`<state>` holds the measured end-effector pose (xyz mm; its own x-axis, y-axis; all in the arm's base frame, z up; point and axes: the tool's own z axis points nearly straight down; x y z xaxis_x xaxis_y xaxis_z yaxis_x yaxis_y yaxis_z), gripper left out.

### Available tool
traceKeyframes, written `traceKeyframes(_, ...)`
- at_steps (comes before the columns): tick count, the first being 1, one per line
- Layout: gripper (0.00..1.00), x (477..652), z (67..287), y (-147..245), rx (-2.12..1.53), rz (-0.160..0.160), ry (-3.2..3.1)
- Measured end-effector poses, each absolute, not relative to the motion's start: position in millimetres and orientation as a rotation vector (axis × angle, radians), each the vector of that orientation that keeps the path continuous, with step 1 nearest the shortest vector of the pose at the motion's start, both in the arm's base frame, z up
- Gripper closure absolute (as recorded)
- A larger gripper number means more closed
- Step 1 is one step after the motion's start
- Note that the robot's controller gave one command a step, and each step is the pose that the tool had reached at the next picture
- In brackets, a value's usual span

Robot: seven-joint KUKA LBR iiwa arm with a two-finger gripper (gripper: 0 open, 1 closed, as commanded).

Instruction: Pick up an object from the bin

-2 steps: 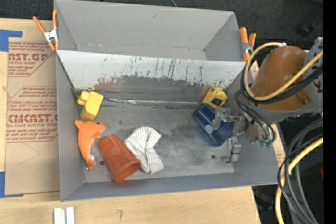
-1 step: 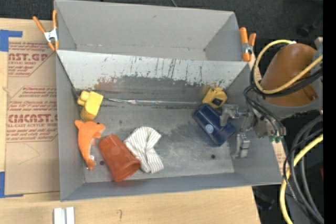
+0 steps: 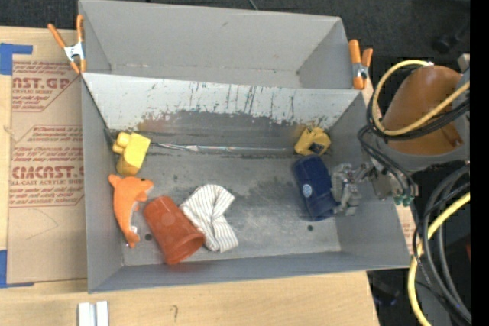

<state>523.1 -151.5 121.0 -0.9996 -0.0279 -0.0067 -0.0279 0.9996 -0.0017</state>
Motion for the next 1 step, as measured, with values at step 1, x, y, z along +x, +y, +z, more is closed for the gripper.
traceKeyframes(1,1.0,523.1,121.0,-151.5,-0.044,-0.003,3.135)
